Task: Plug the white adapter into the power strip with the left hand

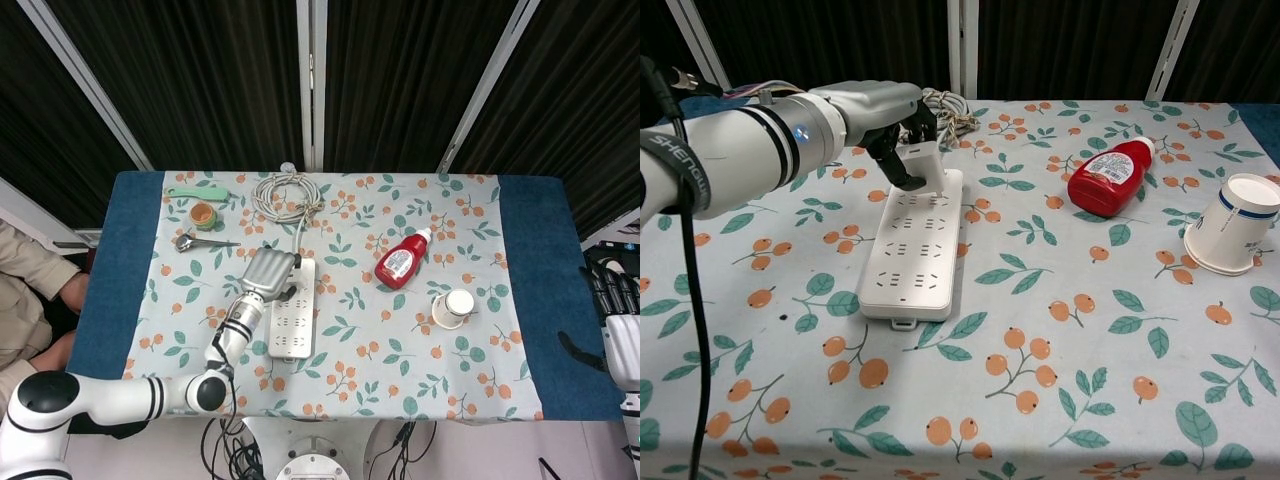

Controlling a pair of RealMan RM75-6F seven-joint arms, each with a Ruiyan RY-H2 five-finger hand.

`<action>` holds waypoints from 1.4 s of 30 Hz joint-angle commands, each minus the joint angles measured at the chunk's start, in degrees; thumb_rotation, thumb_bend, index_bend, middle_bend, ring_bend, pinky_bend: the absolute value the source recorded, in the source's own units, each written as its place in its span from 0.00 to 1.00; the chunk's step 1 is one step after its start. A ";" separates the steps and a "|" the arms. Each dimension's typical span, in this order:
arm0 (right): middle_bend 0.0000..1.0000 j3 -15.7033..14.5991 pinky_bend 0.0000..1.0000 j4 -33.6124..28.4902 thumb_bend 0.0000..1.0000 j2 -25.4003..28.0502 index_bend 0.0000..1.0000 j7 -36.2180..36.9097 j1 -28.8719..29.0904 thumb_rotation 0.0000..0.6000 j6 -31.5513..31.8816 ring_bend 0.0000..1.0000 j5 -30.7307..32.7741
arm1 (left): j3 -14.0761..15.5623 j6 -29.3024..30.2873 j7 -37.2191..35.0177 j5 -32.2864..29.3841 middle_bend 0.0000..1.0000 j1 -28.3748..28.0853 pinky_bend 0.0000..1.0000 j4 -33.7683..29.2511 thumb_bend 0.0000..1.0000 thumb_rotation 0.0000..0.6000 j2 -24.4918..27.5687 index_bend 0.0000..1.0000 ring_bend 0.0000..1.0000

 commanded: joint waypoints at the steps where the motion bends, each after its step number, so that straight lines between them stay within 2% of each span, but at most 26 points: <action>1: 0.00 0.01 0.00 0.06 0.16 -0.02 0.00 0.09 0.05 1.00 -0.05 0.00 -0.03 | 0.31 0.33 -0.12 -0.32 0.79 -0.22 0.37 0.41 0.37 1.00 -0.20 0.70 0.61; 18: 0.00 -0.11 0.00 0.22 0.16 -0.28 0.00 0.28 -0.29 1.00 0.45 0.00 -0.09 | 2.58 0.97 -1.32 1.46 0.79 -0.74 0.34 0.57 0.37 1.00 0.38 0.70 0.61; 34: 0.00 -0.13 0.00 0.03 0.16 -0.35 0.00 -0.03 -0.41 1.00 0.52 0.00 0.02 | 3.52 -0.09 -1.73 0.69 0.79 -1.35 0.33 1.69 0.37 1.00 0.36 0.70 0.61; 42: 0.00 -0.14 0.00 0.07 0.16 -0.44 0.00 -0.06 -0.52 1.00 0.62 0.00 0.08 | 4.84 -1.25 1.42 0.22 0.79 -2.92 0.32 2.31 0.37 1.00 0.90 0.70 0.61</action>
